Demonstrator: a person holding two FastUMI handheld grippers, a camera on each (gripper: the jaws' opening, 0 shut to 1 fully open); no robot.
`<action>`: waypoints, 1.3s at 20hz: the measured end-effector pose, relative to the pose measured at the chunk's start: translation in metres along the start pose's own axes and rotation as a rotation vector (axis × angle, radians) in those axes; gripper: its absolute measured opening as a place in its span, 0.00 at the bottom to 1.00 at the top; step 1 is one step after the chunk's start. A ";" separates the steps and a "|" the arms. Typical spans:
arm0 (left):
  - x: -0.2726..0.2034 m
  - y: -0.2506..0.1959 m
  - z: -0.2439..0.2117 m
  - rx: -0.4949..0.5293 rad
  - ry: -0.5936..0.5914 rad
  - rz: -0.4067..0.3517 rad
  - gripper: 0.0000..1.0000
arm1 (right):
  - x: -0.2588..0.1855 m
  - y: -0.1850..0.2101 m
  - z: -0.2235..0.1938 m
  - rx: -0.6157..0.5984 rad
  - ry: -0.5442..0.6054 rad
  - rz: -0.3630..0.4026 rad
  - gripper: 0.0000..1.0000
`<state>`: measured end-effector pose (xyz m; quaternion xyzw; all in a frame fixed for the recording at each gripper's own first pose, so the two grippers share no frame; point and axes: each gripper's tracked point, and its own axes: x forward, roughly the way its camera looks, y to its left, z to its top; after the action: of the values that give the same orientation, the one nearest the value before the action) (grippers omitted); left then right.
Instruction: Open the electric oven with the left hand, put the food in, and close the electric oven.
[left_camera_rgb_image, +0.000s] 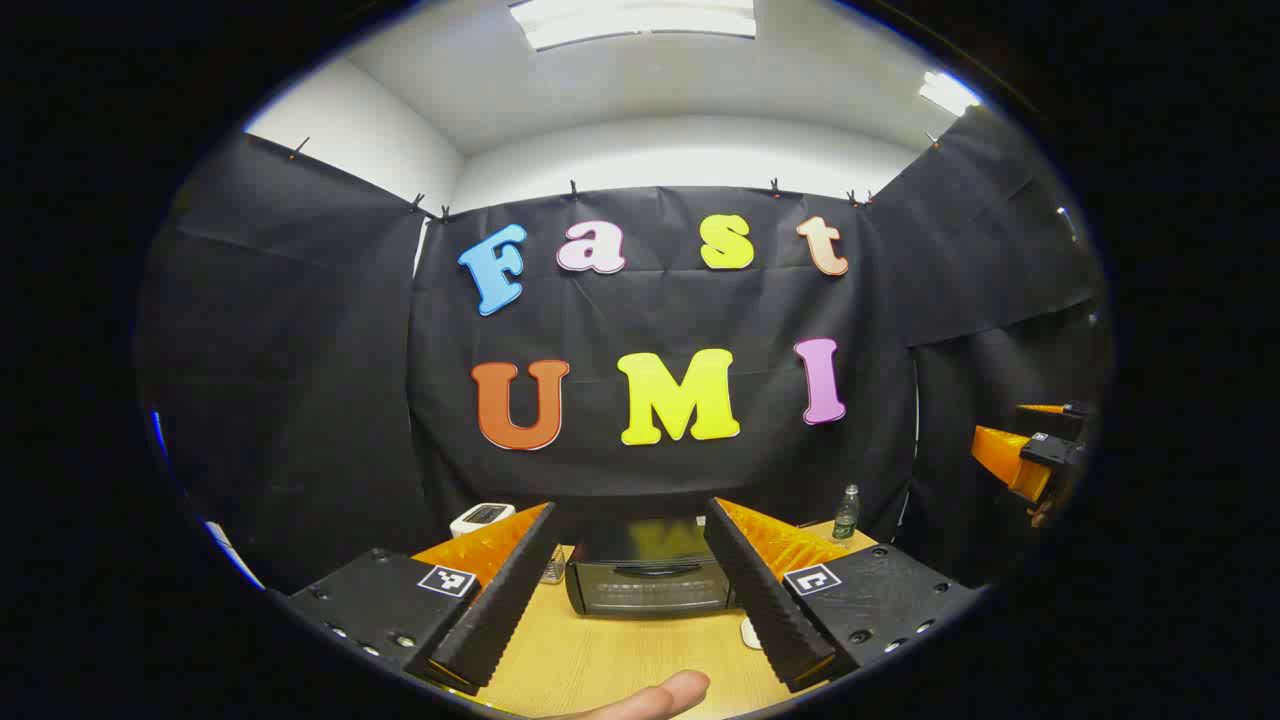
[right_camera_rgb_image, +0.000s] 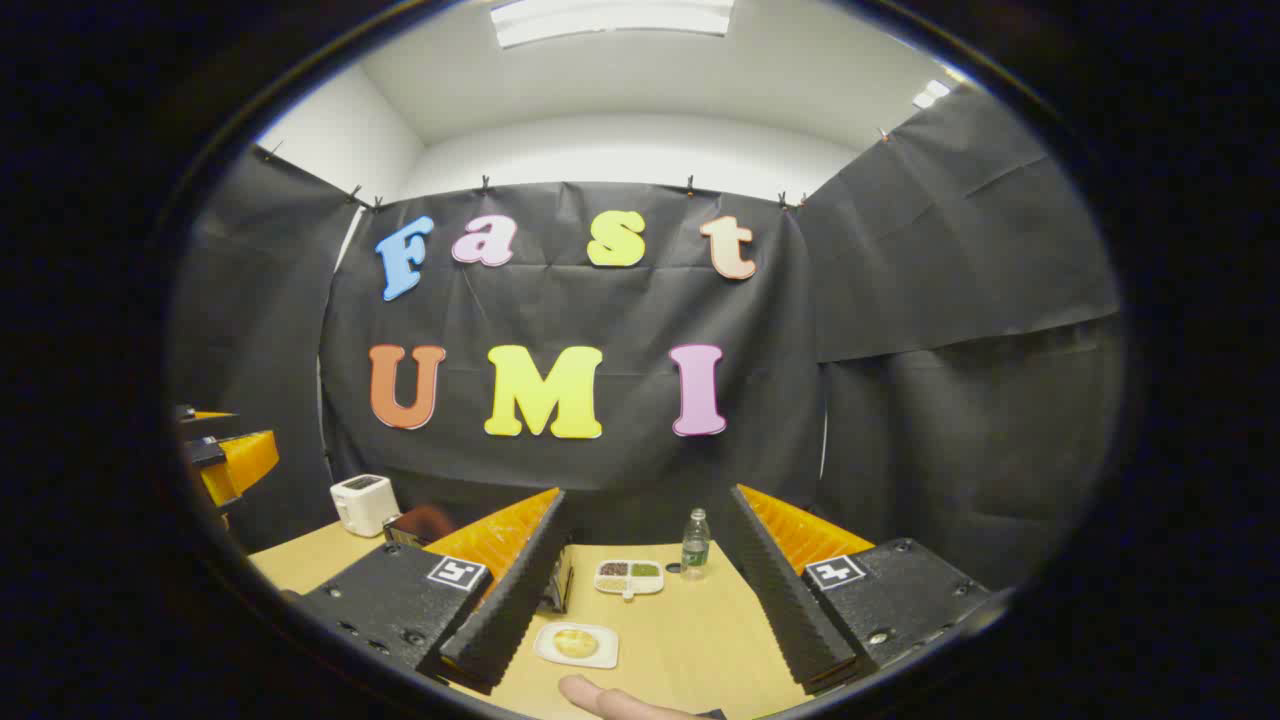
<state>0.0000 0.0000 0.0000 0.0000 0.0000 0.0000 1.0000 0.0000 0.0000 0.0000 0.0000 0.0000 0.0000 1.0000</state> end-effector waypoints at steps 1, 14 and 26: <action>0.001 -0.006 -0.002 -0.009 0.005 -0.022 0.96 | 0.001 0.002 -0.001 -0.001 0.003 0.012 0.97; 0.017 0.001 -0.008 0.037 -0.003 0.015 0.96 | 0.003 -0.004 -0.003 -0.017 -0.004 0.018 0.97; 0.124 -0.010 -0.109 0.011 0.216 -0.022 0.96 | 0.009 -0.019 -0.017 0.019 -0.019 0.028 0.97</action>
<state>0.1240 -0.0097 -0.1093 0.0054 0.1079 -0.0110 0.9941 0.0093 -0.0189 -0.0171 0.0097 -0.0095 0.0142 0.9998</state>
